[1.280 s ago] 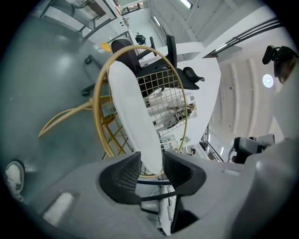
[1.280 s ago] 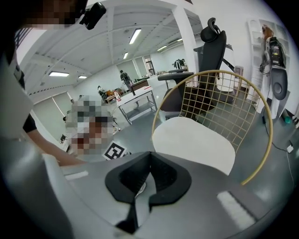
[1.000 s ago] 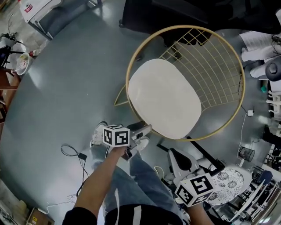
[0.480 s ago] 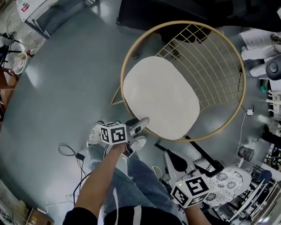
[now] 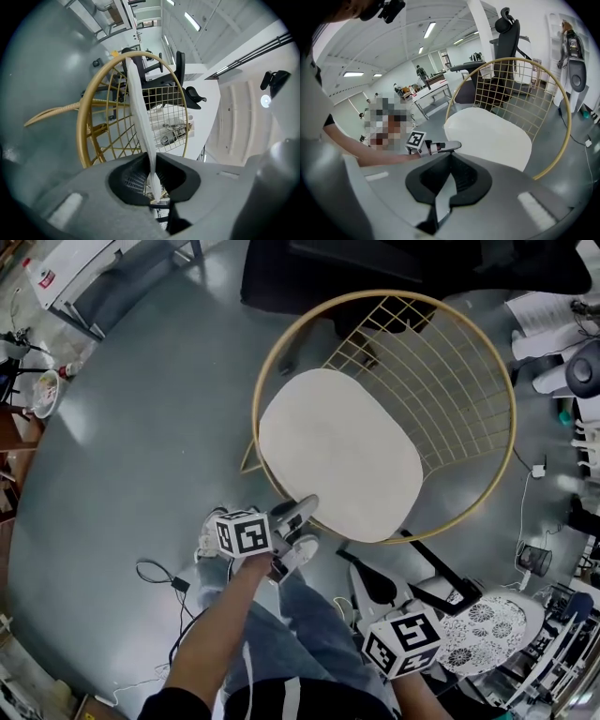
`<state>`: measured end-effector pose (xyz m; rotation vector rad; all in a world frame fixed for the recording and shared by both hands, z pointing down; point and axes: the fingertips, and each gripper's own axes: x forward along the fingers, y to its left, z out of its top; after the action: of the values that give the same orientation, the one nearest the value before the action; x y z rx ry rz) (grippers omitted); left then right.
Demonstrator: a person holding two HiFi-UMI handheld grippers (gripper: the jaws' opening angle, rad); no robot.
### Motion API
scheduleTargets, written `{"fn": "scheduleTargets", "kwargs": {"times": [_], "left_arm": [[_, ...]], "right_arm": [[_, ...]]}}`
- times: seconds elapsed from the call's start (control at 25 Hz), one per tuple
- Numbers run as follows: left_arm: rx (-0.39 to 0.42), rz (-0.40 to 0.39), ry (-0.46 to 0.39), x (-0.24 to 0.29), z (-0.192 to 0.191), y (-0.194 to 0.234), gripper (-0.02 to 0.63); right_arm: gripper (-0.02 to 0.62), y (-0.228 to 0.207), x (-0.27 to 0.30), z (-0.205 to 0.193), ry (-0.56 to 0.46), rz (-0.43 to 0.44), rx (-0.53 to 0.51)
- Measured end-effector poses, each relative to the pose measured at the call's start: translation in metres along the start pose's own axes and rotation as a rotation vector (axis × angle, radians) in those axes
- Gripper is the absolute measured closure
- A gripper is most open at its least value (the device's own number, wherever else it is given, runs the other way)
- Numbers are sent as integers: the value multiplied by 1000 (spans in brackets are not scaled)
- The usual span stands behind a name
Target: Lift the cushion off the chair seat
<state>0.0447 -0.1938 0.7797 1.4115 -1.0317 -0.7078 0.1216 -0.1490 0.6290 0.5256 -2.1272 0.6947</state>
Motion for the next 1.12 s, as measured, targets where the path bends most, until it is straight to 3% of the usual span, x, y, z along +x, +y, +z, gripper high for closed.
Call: {"fn": "scheduleTargets", "kwargs": {"times": [0.48, 1.12], "left_arm": [[10, -59, 29, 10, 12, -74, 569], [166, -99, 203, 18, 39, -168, 572]], "right_arm": [[597, 4, -21, 29, -99, -55, 73], [597, -1, -76, 30, -286, -242, 265]]}}
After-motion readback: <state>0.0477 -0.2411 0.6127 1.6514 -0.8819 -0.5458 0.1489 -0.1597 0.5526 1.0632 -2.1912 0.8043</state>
